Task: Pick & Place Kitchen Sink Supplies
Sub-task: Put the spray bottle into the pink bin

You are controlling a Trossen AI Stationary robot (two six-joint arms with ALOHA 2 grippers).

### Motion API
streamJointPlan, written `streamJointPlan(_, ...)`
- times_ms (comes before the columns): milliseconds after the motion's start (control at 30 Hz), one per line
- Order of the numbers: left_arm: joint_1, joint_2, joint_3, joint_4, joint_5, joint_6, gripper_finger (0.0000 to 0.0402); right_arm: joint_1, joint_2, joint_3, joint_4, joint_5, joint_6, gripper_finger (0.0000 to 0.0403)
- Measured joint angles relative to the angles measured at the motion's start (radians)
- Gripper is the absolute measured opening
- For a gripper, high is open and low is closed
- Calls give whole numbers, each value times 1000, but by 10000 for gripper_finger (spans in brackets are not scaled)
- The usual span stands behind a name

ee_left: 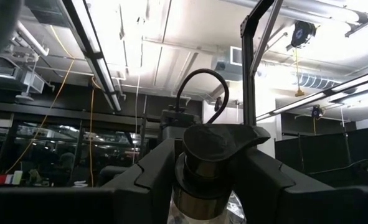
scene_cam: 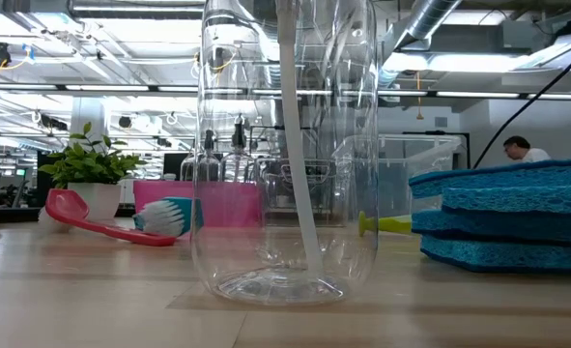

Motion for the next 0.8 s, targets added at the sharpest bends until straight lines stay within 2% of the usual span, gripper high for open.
streamJointPlan(467,-1,0,0,5,6,-4,143,46,-3,0,-5,9,-61,399)
streamJointPlan(800,0,0,0,6,0,0,143,46,-73,0,-8,43,-86,398)
